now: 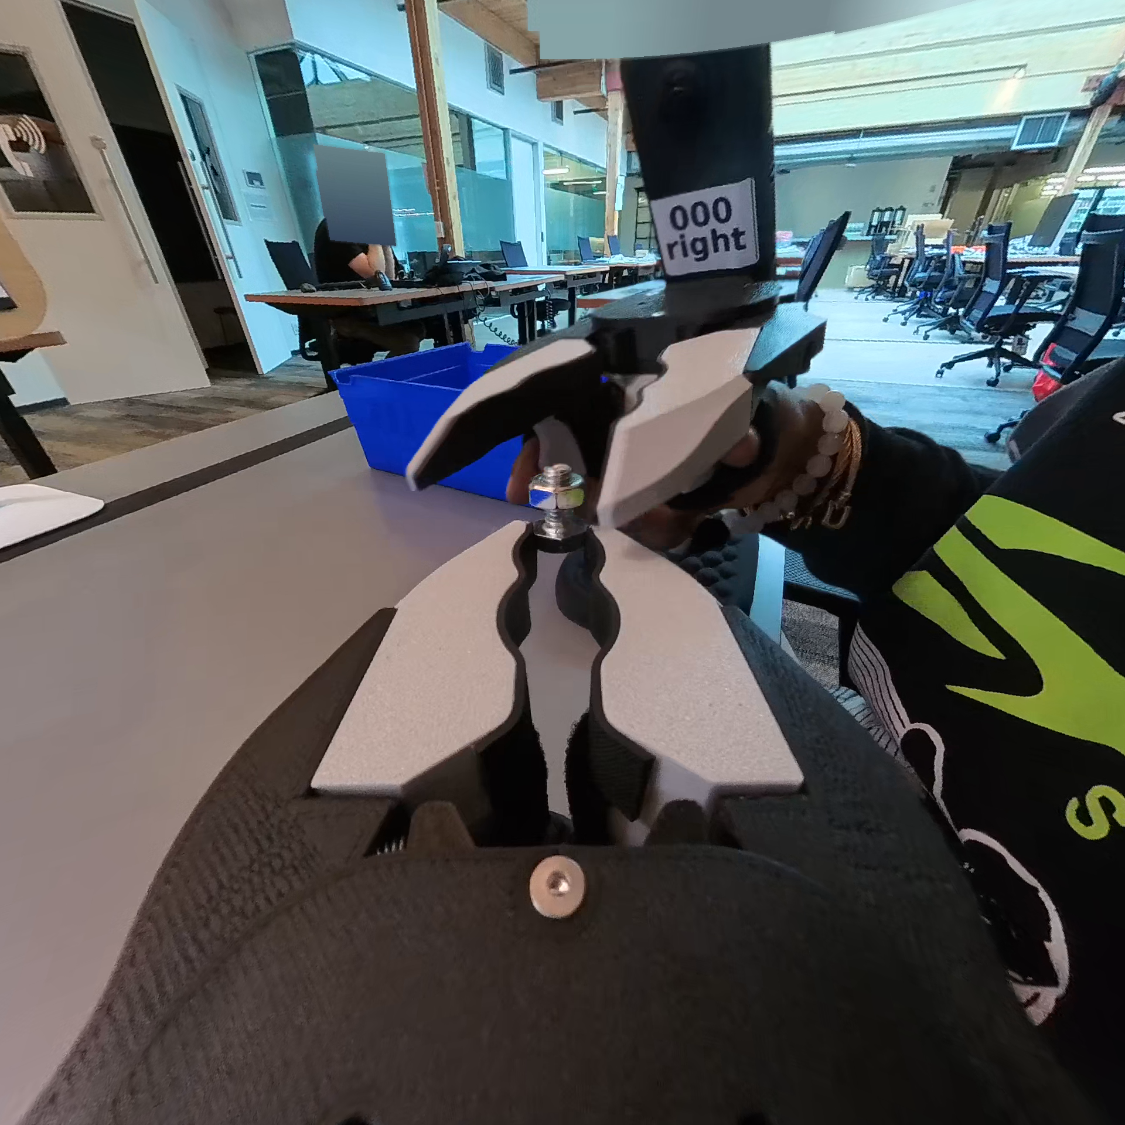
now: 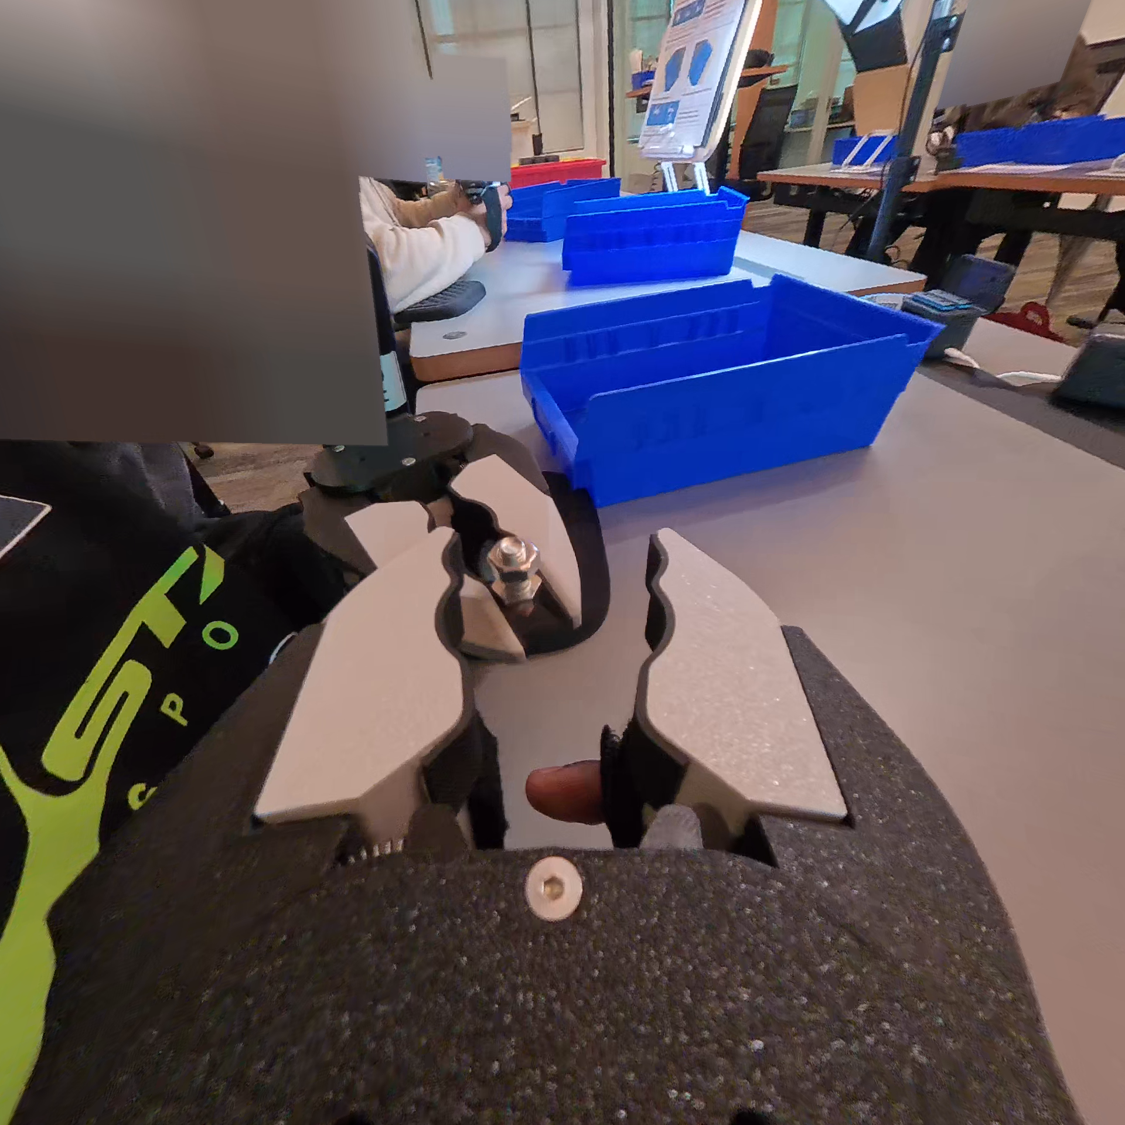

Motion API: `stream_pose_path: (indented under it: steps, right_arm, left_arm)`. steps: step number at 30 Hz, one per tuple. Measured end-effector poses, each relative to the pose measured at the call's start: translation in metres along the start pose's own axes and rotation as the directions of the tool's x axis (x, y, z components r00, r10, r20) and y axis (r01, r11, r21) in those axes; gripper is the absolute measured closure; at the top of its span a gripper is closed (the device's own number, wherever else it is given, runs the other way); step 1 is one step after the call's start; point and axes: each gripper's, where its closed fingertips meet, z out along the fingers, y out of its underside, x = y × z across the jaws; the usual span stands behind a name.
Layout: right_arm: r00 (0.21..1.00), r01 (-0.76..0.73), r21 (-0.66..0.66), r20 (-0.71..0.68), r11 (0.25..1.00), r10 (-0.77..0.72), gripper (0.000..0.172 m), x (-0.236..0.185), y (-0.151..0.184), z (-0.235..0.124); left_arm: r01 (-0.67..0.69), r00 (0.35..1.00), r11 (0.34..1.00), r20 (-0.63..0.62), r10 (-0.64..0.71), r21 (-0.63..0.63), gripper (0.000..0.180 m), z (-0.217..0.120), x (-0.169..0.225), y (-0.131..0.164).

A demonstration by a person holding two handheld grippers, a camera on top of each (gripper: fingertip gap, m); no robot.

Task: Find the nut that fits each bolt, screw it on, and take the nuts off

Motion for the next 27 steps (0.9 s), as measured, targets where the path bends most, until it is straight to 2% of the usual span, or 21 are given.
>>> stream_pose_path:
  steps: [4, 8, 9, 10, 13, 15, 19, 27]
  right_arm:
    - [1.0, -0.005, -0.025, -0.013, 1.0, 0.004, 0.113, 0.003, 0.006, 0.006]
    - [1.0, -0.008, -0.015, -0.015, 1.0, 0.008, 0.116, 0.008, 0.004, -0.009]
    - [0.999, -0.011, -0.017, -0.041, 1.0, 0.011, 0.126, 0.013, 0.005, -0.014]
    - [0.995, -0.012, -0.009, -0.101, 1.0, 0.011, 0.144, 0.024, 0.005, -0.021]
    - [0.993, -0.021, 0.028, -0.112, 0.999, 0.024, 0.154, 0.03, 0.001, -0.034]
    - [0.997, -0.009, 0.049, -0.081, 0.999, 0.013, 0.149, 0.023, -0.004, -0.033]
    - [1.0, -0.007, 0.039, -0.02, 0.999, 0.008, 0.12, 0.008, -0.005, -0.018]
    - [0.999, -0.018, 0.008, -0.03, 1.0, 0.018, 0.115, 0.005, 0.002, 0.003]
  left_arm:
    - [-0.011, 1.0, 1.0, -0.006, 0.011, 0.002, 0.166, 0.0, 0.002, -0.001]
    - [-0.001, 1.0, 1.0, -0.001, 0.001, 0.021, 0.166, -0.003, -0.001, -0.004]
    - [0.0, 1.0, 1.0, -0.003, 0.0, 0.029, 0.166, -0.004, -0.002, -0.005]
    - [0.001, 1.0, 0.999, -0.011, -0.001, 0.033, 0.166, -0.005, -0.001, -0.006]
    - [-0.006, 1.0, 1.0, 0.0, 0.006, 0.019, 0.166, -0.004, -0.002, -0.003]
    - [0.001, 1.0, 1.0, -0.001, -0.001, 0.018, 0.166, -0.003, -0.003, -0.002]
    - [-0.01, 1.0, 1.0, 0.005, 0.01, 0.003, 0.166, -0.001, -0.002, 0.0]
    - [-0.035, 0.999, 0.999, 0.012, 0.035, -0.012, 0.166, 0.002, 0.001, 0.001]
